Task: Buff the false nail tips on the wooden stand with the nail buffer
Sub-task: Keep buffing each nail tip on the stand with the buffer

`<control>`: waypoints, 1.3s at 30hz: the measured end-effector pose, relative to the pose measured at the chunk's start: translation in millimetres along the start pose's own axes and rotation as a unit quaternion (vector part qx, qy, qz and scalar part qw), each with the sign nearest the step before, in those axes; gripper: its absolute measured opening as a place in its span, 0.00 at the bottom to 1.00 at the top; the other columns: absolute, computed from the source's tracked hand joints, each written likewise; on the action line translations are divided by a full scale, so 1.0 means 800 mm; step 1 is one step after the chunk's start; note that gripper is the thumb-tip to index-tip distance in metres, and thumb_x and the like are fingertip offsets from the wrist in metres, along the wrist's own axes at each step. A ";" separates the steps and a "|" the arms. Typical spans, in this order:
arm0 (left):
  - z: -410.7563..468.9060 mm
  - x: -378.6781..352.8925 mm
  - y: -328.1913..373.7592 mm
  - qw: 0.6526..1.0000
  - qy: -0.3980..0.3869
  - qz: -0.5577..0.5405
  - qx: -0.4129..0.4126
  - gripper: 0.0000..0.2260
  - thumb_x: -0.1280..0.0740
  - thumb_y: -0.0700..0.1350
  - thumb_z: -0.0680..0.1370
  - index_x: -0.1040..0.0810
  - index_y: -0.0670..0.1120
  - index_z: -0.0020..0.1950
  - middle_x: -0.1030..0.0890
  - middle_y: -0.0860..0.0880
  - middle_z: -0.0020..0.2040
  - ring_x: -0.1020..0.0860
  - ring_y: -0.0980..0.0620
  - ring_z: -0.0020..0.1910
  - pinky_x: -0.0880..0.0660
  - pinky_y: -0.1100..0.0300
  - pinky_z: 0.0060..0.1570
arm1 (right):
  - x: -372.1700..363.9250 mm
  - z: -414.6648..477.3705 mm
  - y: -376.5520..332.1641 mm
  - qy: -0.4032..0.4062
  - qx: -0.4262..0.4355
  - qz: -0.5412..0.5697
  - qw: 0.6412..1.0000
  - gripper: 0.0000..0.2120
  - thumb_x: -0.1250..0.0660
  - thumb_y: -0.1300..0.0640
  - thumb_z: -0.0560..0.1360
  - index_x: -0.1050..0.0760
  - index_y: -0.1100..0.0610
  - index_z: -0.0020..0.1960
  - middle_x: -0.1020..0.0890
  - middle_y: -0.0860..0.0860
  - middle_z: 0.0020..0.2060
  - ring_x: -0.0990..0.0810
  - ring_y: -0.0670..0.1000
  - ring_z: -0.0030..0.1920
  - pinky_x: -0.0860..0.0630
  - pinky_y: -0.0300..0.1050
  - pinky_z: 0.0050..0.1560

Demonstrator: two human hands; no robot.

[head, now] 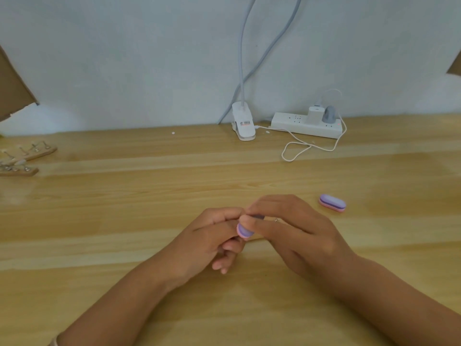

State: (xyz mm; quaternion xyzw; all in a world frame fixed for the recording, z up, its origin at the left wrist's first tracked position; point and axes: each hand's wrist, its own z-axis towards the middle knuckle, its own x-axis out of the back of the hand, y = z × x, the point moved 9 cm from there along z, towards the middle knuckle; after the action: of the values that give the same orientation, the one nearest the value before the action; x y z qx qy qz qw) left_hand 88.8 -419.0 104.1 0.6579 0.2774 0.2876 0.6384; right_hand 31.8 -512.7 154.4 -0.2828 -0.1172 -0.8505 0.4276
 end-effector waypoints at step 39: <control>-0.006 -0.010 0.005 0.990 -0.103 -0.094 -0.003 0.11 0.43 0.43 0.81 0.28 0.45 0.40 0.33 0.47 0.29 0.30 0.51 0.20 0.34 0.57 0.25 | 0.035 -0.005 0.042 0.049 -0.108 0.003 0.993 0.13 0.31 0.69 0.76 0.21 0.58 0.59 0.19 0.52 0.52 0.20 0.49 0.55 0.24 0.41 0.56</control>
State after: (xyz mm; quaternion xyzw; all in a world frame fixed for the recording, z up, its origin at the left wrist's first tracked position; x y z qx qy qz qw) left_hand 79.9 -421.8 107.7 0.6532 0.2699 0.1573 0.6897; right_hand 43.6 -553.6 165.6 -0.2860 -0.0028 -0.8696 0.4024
